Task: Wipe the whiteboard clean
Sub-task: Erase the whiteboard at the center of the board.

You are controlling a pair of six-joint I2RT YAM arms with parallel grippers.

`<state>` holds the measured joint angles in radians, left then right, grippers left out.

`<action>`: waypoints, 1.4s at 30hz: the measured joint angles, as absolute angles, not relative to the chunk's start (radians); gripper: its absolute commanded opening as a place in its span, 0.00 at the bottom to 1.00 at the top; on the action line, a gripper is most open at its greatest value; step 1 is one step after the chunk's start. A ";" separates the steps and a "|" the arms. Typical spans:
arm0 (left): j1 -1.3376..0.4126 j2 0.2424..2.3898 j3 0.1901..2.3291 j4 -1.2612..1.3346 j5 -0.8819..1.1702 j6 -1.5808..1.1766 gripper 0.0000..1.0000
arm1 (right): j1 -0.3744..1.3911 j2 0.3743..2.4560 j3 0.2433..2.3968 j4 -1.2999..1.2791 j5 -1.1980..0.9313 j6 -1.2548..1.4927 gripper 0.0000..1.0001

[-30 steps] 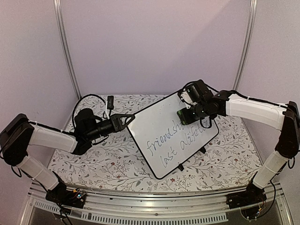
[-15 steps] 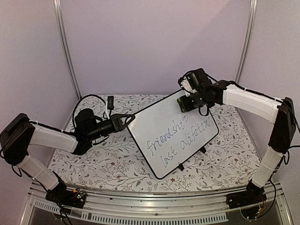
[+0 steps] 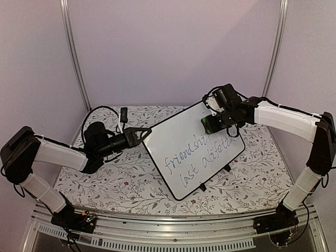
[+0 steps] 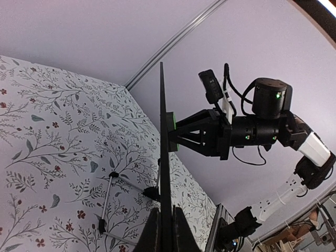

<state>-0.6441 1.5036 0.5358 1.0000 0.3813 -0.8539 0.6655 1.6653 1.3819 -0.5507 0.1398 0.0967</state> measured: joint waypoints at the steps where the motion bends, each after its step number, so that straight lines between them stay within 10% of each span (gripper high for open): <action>1: -0.644 1.505 0.536 1.004 0.382 -0.854 0.00 | 0.667 1.665 1.382 -0.552 0.140 0.097 0.00; 42: -0.640 1.528 0.535 1.043 0.389 -0.879 0.00 | 0.617 1.680 1.410 -0.588 0.205 0.112 0.00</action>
